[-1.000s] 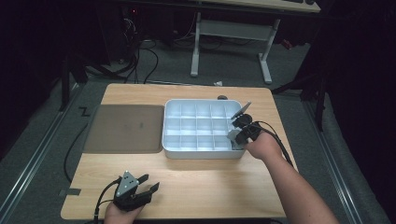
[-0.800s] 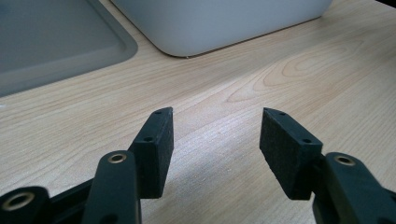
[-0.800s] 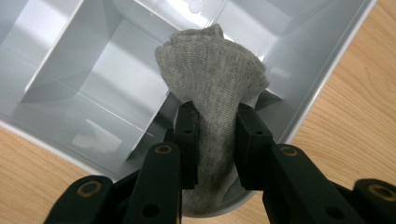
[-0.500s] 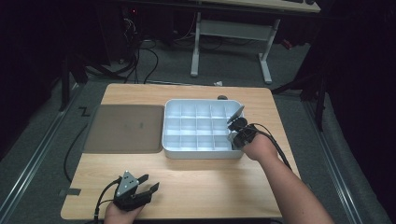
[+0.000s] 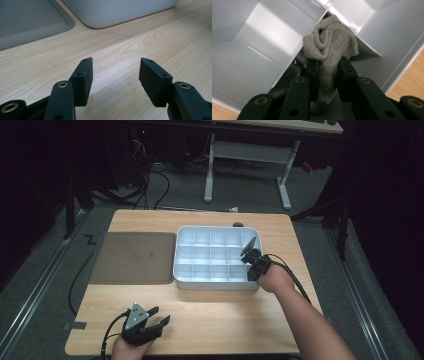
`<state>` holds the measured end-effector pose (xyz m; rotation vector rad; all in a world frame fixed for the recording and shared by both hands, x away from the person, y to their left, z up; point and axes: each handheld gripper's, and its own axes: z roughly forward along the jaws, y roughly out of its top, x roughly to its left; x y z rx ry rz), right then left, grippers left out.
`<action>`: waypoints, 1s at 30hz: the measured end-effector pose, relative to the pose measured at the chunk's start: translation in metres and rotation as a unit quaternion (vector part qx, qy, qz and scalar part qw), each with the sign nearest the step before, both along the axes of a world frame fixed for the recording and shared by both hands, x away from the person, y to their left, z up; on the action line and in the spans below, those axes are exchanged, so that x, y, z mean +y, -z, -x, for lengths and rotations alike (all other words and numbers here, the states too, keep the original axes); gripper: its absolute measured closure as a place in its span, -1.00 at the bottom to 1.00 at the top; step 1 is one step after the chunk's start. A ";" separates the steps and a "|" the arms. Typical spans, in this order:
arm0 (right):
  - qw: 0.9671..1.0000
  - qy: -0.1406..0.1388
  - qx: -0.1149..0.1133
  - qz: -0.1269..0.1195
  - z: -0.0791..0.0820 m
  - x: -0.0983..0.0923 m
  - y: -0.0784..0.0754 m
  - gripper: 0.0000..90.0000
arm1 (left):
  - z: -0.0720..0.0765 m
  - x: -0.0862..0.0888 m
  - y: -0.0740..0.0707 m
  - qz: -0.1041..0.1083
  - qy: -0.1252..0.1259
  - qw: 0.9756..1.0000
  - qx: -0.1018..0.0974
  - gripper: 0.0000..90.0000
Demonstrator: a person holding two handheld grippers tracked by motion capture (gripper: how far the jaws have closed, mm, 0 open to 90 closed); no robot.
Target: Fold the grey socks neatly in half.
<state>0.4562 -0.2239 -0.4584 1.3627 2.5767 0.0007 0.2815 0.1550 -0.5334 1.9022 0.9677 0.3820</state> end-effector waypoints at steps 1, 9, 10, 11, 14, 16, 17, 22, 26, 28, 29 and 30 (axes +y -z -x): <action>1.000 0.001 0.001 -0.002 0.000 0.000 0.000 0.66 | 0.000 0.000 0.000 0.000 0.000 1.000 0.000 0.01; 1.000 -0.004 0.004 -0.013 0.002 -0.003 -0.004 0.53 | 0.000 -0.001 0.000 0.000 0.000 1.000 0.000 0.01; 1.000 -0.004 0.004 -0.013 0.002 -0.003 -0.004 0.53 | 0.000 -0.001 0.000 0.000 0.000 1.000 0.000 0.01; 1.000 -0.002 0.003 -0.015 0.002 -0.003 -0.005 0.49 | 0.001 0.000 0.000 0.000 0.001 1.000 0.001 0.01; 1.000 -0.003 0.003 -0.017 0.002 -0.004 -0.006 0.46 | 0.001 0.000 0.000 0.000 0.000 1.000 0.001 0.01; 1.000 -0.003 0.003 -0.018 0.002 -0.005 -0.007 0.43 | 0.000 0.000 0.000 0.002 -0.002 1.000 0.000 0.01; 1.000 -0.002 0.003 -0.020 0.002 -0.006 -0.008 0.41 | 0.000 0.000 -0.001 0.002 -0.002 1.000 0.000 0.01; 1.000 -0.001 0.002 -0.022 0.003 -0.006 -0.010 0.38 | 0.000 0.000 -0.001 0.002 -0.002 1.000 0.000 0.01; 1.000 -0.001 0.002 -0.027 0.004 -0.008 -0.014 0.37 | 0.000 0.000 -0.001 0.001 -0.001 1.000 -0.001 0.01; 0.999 0.003 0.002 -0.034 0.005 -0.009 -0.017 0.36 | 0.000 0.000 -0.001 0.001 -0.002 1.000 -0.001 0.01; 0.999 0.005 0.003 -0.035 0.005 -0.010 -0.019 0.36 | 0.000 0.000 -0.001 0.002 -0.002 1.000 0.000 0.01; 0.999 0.000 0.004 -0.038 0.005 -0.011 -0.020 0.34 | 0.000 0.000 -0.001 0.002 -0.002 1.000 0.000 0.01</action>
